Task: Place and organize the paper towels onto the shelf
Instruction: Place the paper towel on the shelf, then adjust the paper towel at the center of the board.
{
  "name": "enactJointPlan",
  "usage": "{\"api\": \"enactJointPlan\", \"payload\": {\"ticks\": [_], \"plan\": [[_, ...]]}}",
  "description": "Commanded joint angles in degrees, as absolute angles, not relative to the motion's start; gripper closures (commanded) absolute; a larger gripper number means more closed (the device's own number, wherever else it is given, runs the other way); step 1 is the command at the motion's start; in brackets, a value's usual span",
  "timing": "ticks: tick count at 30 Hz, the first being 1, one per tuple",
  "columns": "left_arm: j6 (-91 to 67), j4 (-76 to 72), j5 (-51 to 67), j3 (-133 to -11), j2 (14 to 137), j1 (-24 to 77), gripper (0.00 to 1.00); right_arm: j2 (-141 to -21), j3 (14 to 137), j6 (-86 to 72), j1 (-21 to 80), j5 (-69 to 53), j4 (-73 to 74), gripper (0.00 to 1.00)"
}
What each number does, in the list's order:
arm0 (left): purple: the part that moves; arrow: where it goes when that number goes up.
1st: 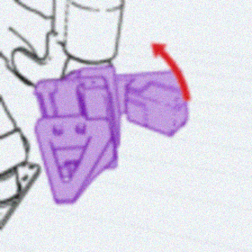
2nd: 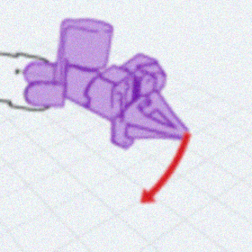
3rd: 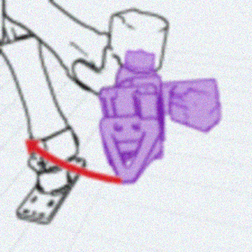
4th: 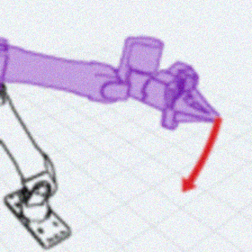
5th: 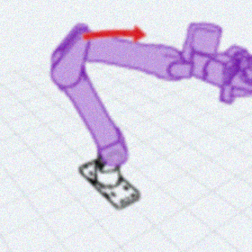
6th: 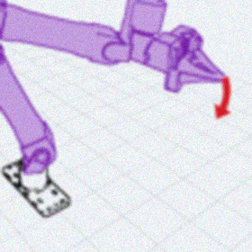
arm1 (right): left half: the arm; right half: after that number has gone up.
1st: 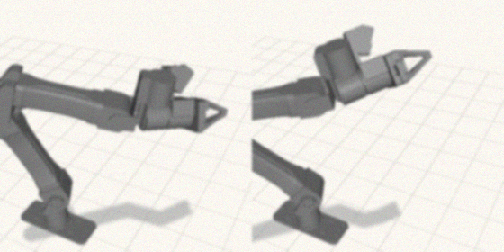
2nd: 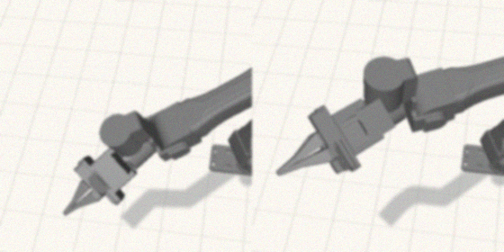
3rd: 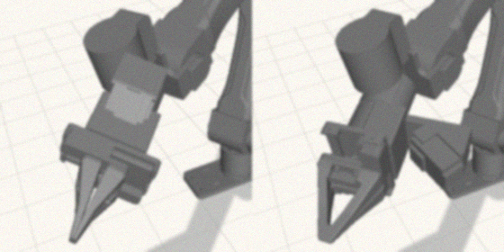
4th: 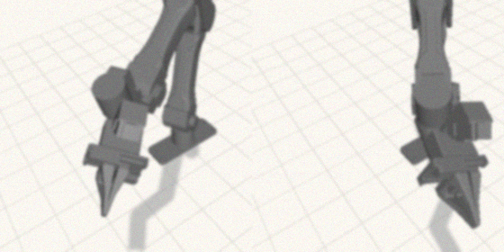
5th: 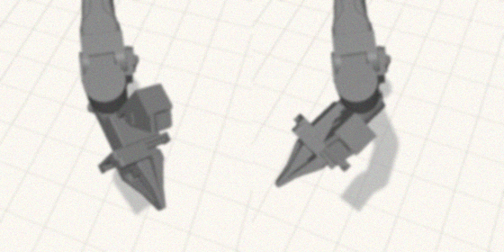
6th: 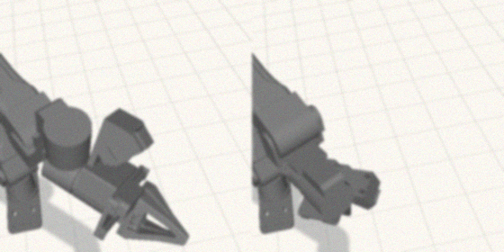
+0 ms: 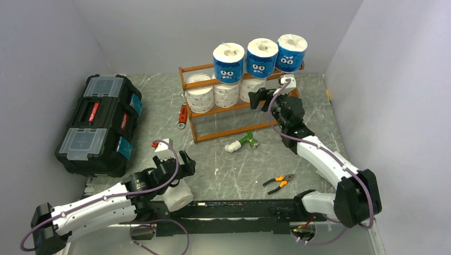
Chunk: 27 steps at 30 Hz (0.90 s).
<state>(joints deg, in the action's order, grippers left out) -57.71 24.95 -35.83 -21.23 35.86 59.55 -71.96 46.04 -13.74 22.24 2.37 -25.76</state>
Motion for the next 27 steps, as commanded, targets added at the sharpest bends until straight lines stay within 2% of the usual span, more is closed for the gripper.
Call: {"api": "enactJointPlan", "payload": {"ticks": [1, 9, 14, 18, 22, 27], "plan": [[-57.9, 26.8, -34.8, -22.1, 35.1, 59.6, 0.11, -65.8, 45.9, -18.3, 22.9, 1.5, -20.3, 0.06], [-58.5, 27.8, -35.1, -21.5, 33.1, 59.6, 0.11, -57.8, 45.3, -26.7, 23.1, 5.3, -4.7, 0.01], [-57.7, 30.0, -36.8, -23.4, 32.2, 59.6, 0.10, -57.8, 47.1, -37.0, 23.0, 15.0, 11.3, 0.00], [-56.0, 32.0, -39.1, -25.8, 31.2, 59.6, 0.10, -58.7, 48.0, -40.9, 22.9, 16.8, 20.3, 0.00], [-54.8, 34.2, -41.5, -28.2, 30.9, 59.6, 0.09, -58.7, 46.6, -41.6, 22.9, 17.8, 25.2, 0.00], [-55.0, 37.7, -44.1, -30.4, 30.5, 59.6, 0.08, -55.0, 42.7, -43.0, 23.0, 16.2, 24.2, 0.00]]}}
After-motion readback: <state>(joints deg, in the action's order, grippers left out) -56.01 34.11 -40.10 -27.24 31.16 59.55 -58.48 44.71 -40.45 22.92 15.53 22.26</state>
